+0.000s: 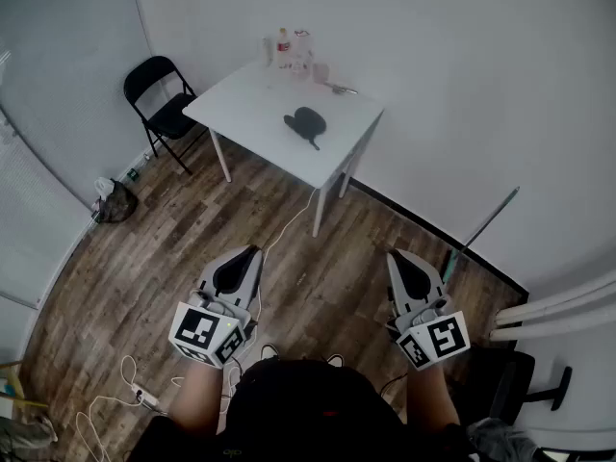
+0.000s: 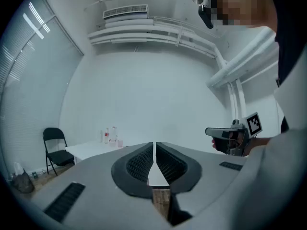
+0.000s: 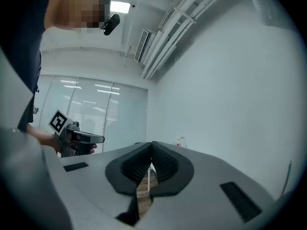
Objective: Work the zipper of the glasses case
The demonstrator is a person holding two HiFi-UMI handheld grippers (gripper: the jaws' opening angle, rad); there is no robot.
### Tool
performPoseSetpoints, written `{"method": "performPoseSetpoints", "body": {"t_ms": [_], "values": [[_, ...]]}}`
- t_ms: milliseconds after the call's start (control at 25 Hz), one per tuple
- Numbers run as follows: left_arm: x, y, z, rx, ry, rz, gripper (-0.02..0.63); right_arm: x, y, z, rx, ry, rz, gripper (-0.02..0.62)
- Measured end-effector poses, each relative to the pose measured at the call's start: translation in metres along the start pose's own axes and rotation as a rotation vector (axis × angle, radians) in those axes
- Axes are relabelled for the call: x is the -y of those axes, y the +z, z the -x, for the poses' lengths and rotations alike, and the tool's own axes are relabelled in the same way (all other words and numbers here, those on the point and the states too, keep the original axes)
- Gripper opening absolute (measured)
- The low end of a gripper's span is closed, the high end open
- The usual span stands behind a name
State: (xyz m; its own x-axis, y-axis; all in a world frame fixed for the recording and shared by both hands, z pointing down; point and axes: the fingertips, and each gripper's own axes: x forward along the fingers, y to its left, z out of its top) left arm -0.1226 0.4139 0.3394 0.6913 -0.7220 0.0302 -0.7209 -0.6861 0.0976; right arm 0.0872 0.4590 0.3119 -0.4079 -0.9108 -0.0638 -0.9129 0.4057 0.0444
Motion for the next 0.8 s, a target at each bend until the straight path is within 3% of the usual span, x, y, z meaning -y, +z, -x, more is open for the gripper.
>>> {"method": "performPoseSetpoints", "body": {"t_ms": [400,800], "values": [[0.007,0.002,0.0,0.003,-0.007,-0.002,0.037,0.002,-0.002,0.006,-0.007,-0.015,0.005,0.018],[-0.011,-0.003,0.019,0.009,0.005,0.024,0.037,-0.021,-0.007,-0.009,-0.02,0.03,-0.042,0.02]]}}
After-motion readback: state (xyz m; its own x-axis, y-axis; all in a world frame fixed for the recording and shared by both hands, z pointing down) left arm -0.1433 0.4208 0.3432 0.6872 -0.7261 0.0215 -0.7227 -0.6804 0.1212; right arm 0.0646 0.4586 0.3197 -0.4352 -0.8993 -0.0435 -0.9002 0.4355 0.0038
